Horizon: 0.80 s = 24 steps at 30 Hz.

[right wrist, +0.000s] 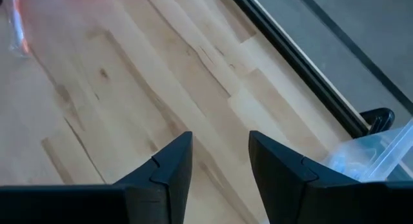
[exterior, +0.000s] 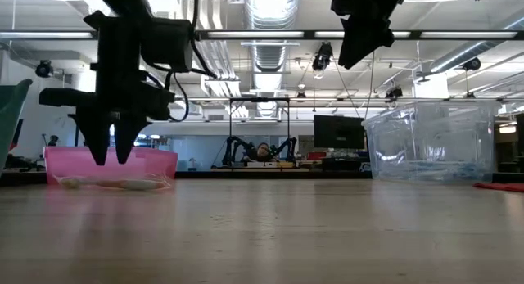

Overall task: Pick & Place Toothbrushes
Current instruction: Put the orange toothbrush into the pink bin

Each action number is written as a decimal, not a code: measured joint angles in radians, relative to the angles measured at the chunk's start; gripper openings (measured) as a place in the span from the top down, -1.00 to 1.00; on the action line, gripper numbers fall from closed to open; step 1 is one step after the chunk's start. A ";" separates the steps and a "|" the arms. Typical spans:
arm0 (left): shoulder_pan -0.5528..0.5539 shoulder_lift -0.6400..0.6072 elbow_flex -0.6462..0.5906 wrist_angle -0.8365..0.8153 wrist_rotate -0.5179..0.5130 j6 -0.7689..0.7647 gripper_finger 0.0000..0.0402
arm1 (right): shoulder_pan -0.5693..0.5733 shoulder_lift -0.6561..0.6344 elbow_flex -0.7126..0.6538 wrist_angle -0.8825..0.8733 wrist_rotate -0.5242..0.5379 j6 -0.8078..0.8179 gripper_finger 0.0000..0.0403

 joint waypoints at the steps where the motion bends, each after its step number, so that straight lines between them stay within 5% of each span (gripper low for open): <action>1: -0.004 0.010 -0.003 0.016 0.000 0.009 0.09 | 0.000 0.000 0.000 0.006 0.000 0.000 0.28; 14: -0.017 0.189 0.000 0.068 -0.022 0.020 0.14 | 0.001 0.000 0.000 0.016 0.000 -0.004 0.50; 24: -0.022 0.211 0.033 0.062 -0.021 -0.014 0.61 | 0.001 0.000 0.000 0.017 0.000 -0.024 0.69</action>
